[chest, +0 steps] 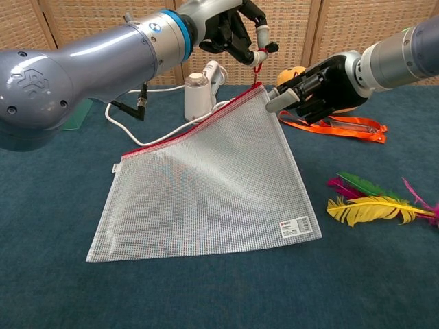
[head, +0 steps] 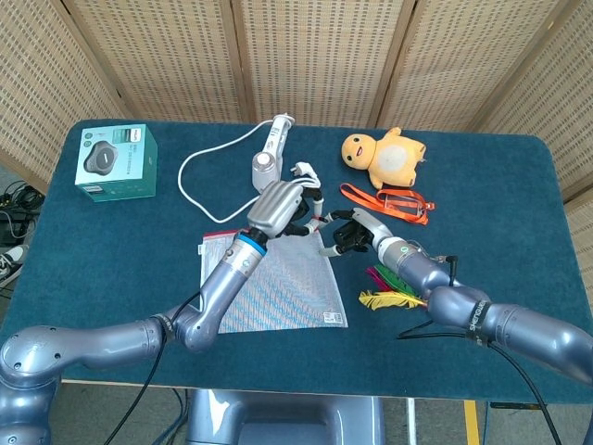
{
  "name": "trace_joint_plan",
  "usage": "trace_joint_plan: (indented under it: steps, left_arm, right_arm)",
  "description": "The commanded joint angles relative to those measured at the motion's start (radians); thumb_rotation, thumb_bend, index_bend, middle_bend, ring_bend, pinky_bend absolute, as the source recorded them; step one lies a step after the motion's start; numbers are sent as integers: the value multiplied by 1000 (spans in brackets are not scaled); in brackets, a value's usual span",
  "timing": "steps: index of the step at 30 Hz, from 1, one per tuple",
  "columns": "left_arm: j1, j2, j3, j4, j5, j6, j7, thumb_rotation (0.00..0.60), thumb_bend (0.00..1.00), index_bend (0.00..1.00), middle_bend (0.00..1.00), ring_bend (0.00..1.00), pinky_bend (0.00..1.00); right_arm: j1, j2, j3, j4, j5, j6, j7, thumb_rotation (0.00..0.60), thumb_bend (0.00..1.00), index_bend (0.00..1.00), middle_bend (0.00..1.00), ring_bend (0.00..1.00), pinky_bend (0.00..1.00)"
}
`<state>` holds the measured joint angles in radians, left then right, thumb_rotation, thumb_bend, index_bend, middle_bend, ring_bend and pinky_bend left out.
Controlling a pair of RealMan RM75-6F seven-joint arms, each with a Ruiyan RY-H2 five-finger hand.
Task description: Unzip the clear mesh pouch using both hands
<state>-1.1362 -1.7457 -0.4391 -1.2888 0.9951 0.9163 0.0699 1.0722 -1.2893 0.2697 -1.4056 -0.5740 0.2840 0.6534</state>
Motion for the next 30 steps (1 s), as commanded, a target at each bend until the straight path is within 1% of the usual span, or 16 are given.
trace_joint_plan:
  steps: [1,4,9,13,16,19,22,30]
  left_arm:
    - [-3,-6,1,5,2,1,0,600,963,969,1000,958,1000]
    - [-3,-13,1,10,2,2,-3,600,963,969,1000,958,1000]
    - [4,-23,-7,17,13,18,-33,600,965,969,1000,958,1000]
    - [10,-20,-10,14,10,6,-57,600,964,969,1000,958,1000]
    - [13,-17,-12,12,7,-1,-67,600,964,969,1000,958,1000]
    - [13,-18,-10,15,8,-2,-66,600,964,969,1000,958,1000]
    - [14,-19,-10,17,7,-1,-66,600,963,969,1000,958,1000]
    - [28,-14,-10,29,-1,-20,-102,600,963,969,1000,958,1000]
  right_arm:
    - [8,-11,0,4,13,8,-7,600,276,422,914,978,1000]
    - [18,-22,-2,8,36,23,-14,600,286,449,916,978,1000]
    - [30,-31,-12,9,84,54,-29,600,353,506,920,979,1000]
    - [27,-35,-11,3,100,62,-39,600,481,572,929,983,1000]
    - [20,-39,-5,-4,96,68,-48,600,584,640,940,988,1000]
    - [15,-41,3,-8,96,72,-53,600,666,701,951,995,1000]
    - [8,-41,11,-13,97,77,-57,600,703,740,957,998,1000]
    - [-35,-32,49,-33,89,85,-47,600,735,763,964,1000,1000]
